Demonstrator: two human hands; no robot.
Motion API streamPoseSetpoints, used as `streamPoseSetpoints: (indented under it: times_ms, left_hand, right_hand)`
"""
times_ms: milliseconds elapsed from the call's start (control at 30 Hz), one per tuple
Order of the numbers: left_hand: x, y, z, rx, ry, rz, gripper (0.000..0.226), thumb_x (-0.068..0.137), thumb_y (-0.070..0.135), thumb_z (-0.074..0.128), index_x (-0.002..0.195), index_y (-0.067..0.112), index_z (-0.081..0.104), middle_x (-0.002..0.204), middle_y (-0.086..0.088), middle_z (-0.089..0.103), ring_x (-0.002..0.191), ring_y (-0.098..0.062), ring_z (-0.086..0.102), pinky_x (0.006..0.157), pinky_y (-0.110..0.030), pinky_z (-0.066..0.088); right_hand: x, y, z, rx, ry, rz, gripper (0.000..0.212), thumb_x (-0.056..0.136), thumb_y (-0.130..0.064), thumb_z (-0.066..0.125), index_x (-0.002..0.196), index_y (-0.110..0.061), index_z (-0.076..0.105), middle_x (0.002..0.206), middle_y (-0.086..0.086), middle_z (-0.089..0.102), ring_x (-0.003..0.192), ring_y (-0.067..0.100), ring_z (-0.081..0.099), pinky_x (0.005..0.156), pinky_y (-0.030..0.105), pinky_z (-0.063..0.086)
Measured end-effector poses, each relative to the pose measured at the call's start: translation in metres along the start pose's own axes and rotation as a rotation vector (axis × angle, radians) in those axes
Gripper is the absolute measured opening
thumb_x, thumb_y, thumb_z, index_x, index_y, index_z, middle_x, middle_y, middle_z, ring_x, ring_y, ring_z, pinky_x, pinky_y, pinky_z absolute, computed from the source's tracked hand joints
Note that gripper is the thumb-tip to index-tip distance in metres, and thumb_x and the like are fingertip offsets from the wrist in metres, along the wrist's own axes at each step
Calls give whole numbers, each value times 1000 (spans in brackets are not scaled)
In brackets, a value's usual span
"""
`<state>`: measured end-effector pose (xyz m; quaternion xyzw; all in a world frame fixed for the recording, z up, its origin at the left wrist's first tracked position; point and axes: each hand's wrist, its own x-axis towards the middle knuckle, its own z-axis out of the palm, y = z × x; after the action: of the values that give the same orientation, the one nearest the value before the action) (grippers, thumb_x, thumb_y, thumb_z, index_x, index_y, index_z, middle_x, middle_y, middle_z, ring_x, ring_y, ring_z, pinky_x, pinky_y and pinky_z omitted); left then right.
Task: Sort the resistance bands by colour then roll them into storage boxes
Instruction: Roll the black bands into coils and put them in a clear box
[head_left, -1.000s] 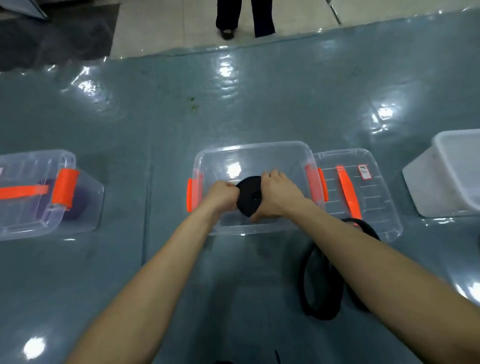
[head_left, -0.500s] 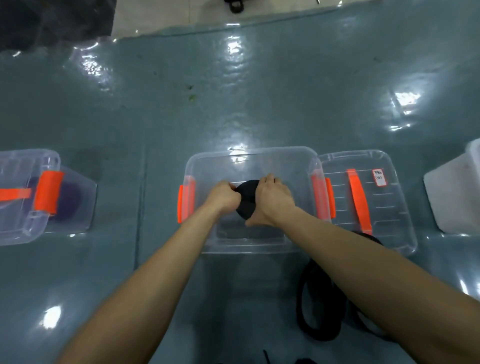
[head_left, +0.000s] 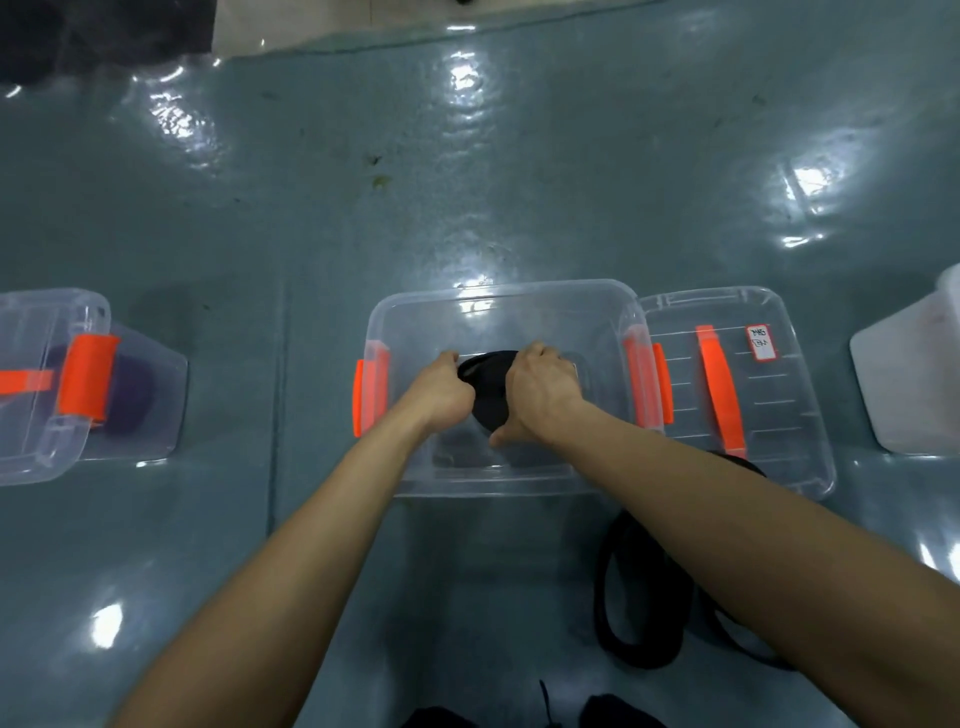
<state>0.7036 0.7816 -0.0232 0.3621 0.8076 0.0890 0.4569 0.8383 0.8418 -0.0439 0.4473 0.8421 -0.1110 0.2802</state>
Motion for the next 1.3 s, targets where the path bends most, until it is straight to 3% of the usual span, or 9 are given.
streamPoseSetpoints:
  times_ms: [233,333,433,533,767,900,1033,1200,1300]
  left_hand:
    - [-58,-11,-3,227,105,197,54,104,8,48,157,15,45,148,-11,64,134,-32,60,108,-38,49]
    - [-87,-14,6,289,257,315,36,109,22,49,144,19,60,132,-10,74,122,-34,67,97,-42,53]
    - [-111,-18,22,393,366,421,34,111,45,43,125,24,65,115,-7,75,107,-33,69,85,-45,52]
    - [-131,-17,46,487,391,598,52,107,60,34,126,21,64,113,-5,72,102,-32,68,86,-48,54]
    - [-113,-10,88,767,616,804,28,105,43,52,101,18,62,86,-5,64,76,-33,65,62,-41,44]
    - [-104,1,92,698,713,860,19,103,35,66,96,17,62,81,-4,65,71,-33,62,61,-40,40]
    - [-99,0,91,677,735,911,21,107,35,61,93,19,58,76,-1,60,69,-32,57,66,-39,31]
    - [-96,-9,86,701,726,916,23,110,44,56,100,23,57,81,2,62,76,-30,58,71,-42,36]
    - [-97,-12,89,681,711,907,24,111,46,52,109,24,60,91,1,65,88,-30,61,83,-43,42]
  right_hand:
    - [-4,1,-12,127,-78,55,132,56,-80,89,149,3,43,133,22,46,124,36,55,104,45,54]
    - [-24,10,-31,286,-47,68,96,79,-72,79,140,-2,55,135,22,57,122,36,59,98,40,53]
    - [-64,31,-46,513,158,-29,39,101,-37,64,125,-6,66,128,17,69,115,35,66,91,38,54]
    - [-115,57,-39,820,589,-87,33,95,-7,52,117,-12,76,114,5,79,107,24,72,96,35,56]
    - [-184,113,53,941,927,401,20,94,-17,60,112,-13,69,108,4,70,101,28,65,88,36,51]
    - [-202,118,124,688,531,610,99,72,-78,76,135,-6,50,133,15,55,127,37,51,106,51,48]
    - [-208,105,149,493,376,655,138,53,-91,78,152,-6,35,150,15,45,140,34,41,105,54,48]
    - [-196,115,156,510,346,772,154,50,-90,82,160,-1,21,157,18,42,145,37,39,112,59,37]
    - [-194,111,164,618,379,754,120,60,-75,88,142,0,42,139,17,59,131,36,54,106,54,45]
